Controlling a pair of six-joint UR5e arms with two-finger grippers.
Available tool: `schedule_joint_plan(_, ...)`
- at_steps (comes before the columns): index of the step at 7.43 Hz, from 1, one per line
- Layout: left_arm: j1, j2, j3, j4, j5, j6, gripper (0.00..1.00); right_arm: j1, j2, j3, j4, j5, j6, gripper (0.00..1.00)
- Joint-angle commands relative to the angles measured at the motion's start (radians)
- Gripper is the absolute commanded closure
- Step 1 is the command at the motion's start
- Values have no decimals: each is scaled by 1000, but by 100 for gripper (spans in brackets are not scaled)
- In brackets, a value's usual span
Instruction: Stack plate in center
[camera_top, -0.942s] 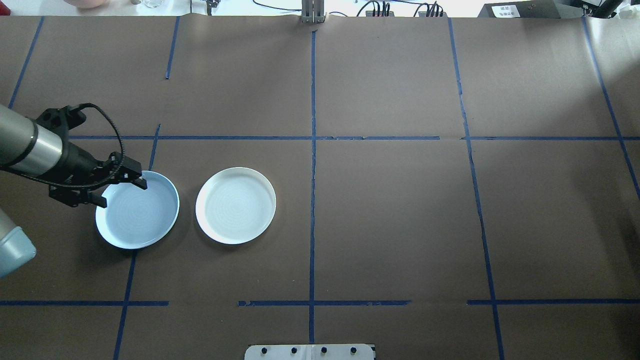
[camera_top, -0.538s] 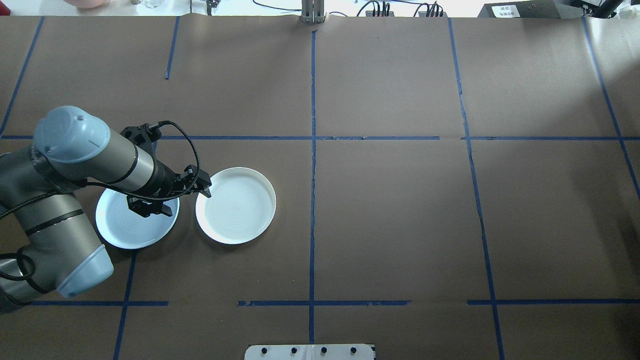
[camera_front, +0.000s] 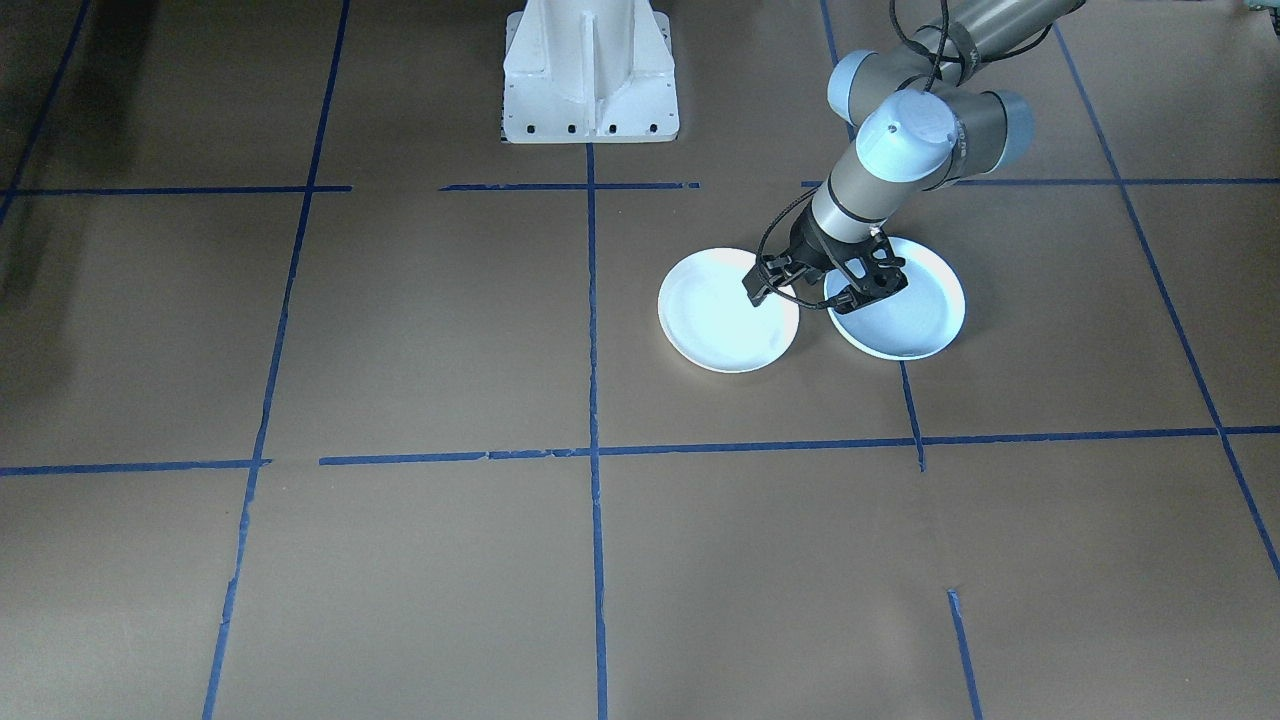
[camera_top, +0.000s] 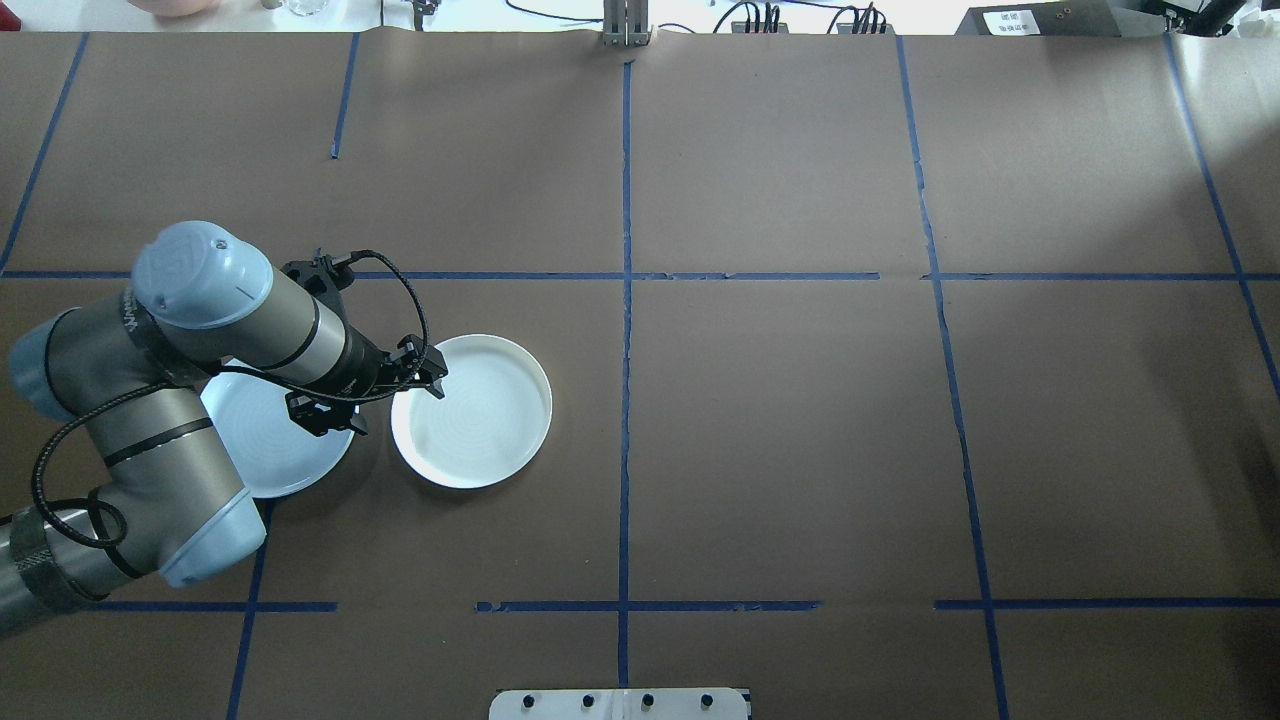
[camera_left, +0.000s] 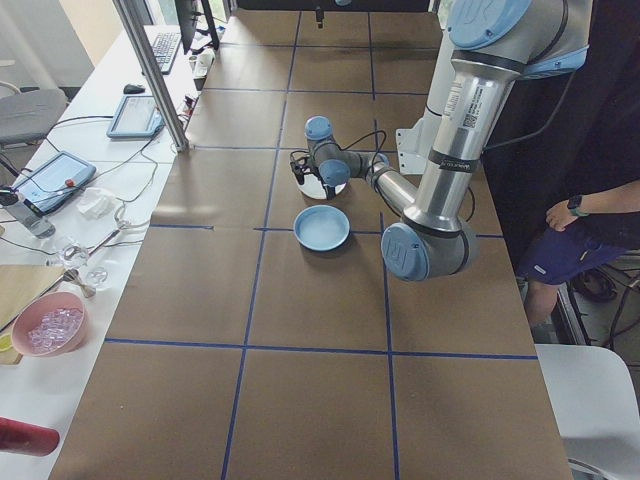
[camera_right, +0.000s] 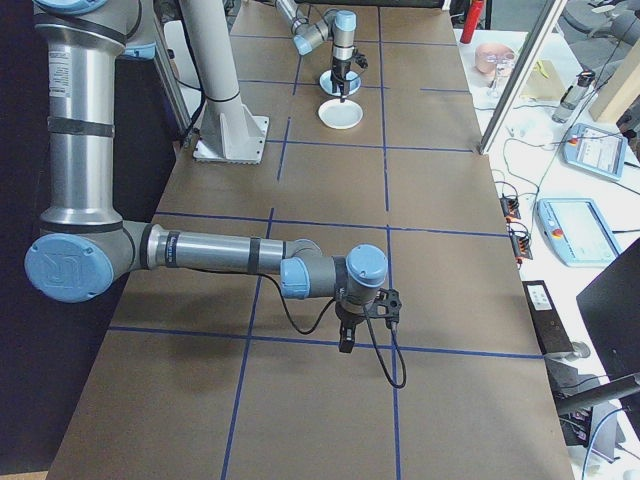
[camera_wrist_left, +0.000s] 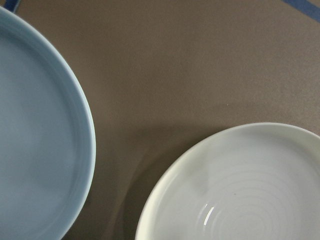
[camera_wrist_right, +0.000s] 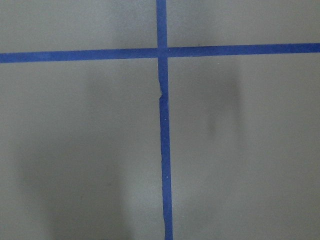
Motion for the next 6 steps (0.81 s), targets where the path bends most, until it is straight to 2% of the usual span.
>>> schedule_joint_plan(1, 14, -1, 17, -2, 0, 5, 16, 0, 0, 0, 0, 0, 0, 0)
schedule_joint_plan(2, 15, -1, 17, 0, 0, 5, 24, 0, 0, 0, 0, 0, 0, 0)
schedule_joint_plan(3, 15, -1, 17, -2, -1, 6, 39, 0, 0, 0, 0, 0, 0, 0)
schedule_joint_plan(5, 14, 1, 17, -2, -1, 8, 82, 0, 0, 0, 0, 0, 0, 0)
schedule_joint_plan(6, 14, 2, 12, -2, 0, 10, 97, 0, 0, 0, 0, 0, 0, 0)
